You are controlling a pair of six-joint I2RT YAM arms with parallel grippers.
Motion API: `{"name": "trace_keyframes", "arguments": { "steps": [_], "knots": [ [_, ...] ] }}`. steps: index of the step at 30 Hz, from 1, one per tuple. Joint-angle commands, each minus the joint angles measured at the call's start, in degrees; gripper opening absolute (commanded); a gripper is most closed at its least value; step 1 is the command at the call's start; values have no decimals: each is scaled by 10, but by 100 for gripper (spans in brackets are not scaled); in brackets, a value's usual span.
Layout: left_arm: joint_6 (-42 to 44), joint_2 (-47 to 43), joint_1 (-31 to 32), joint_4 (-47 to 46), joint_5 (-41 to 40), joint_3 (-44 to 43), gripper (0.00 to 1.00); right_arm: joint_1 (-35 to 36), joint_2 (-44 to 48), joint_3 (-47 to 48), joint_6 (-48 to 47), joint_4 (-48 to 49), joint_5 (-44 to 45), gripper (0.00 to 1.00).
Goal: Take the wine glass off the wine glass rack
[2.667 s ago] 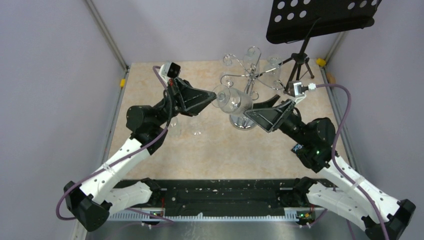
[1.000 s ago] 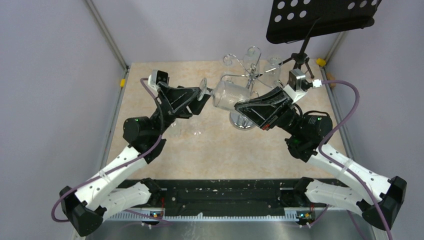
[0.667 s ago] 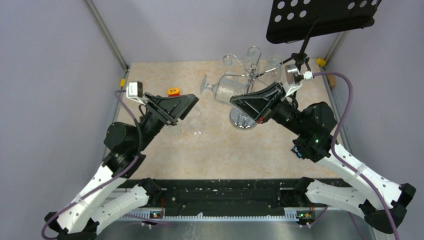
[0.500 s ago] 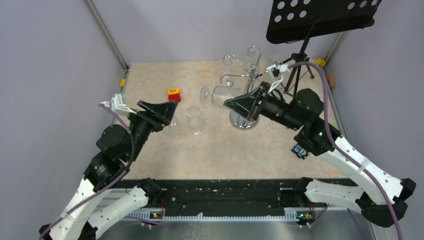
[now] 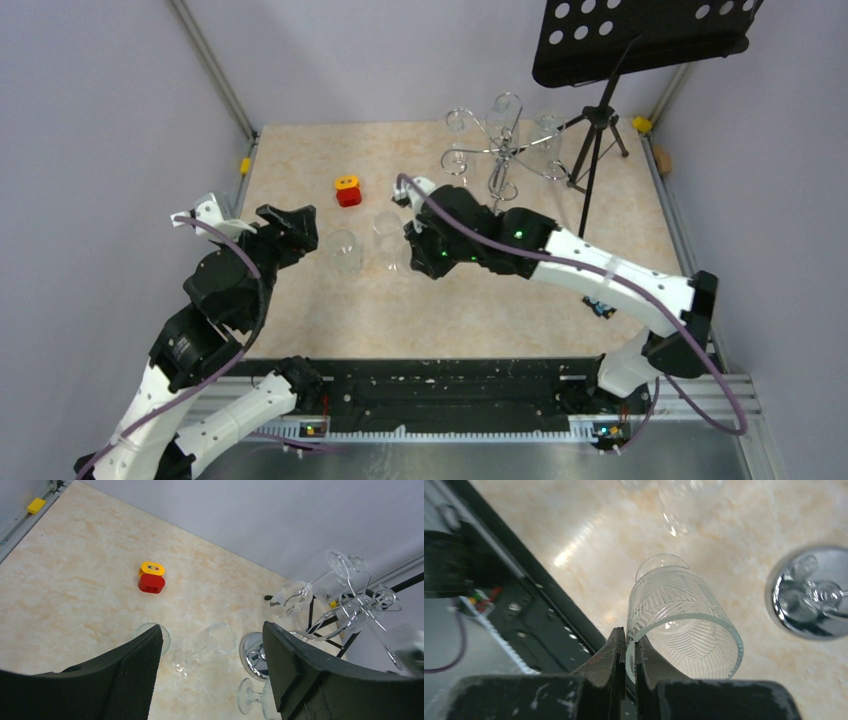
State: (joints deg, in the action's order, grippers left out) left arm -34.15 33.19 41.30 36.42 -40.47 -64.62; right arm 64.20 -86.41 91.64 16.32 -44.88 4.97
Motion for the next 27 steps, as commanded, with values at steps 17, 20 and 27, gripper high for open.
{"name": "trace_keyframes", "arguments": {
  "steps": [17, 20, 27],
  "knots": [
    [37, 9, -1, -17, -13, 1, 79, -29, -191, 14, -109, 17, 105, 0],
    [37, 6, -1, -18, -13, 2, 79, -43, -202, 16, -107, 27, 93, 0],
    [37, 3, 0, -19, -14, 4, 79, -60, -217, 18, -108, 38, 95, 2]
  ]
}}
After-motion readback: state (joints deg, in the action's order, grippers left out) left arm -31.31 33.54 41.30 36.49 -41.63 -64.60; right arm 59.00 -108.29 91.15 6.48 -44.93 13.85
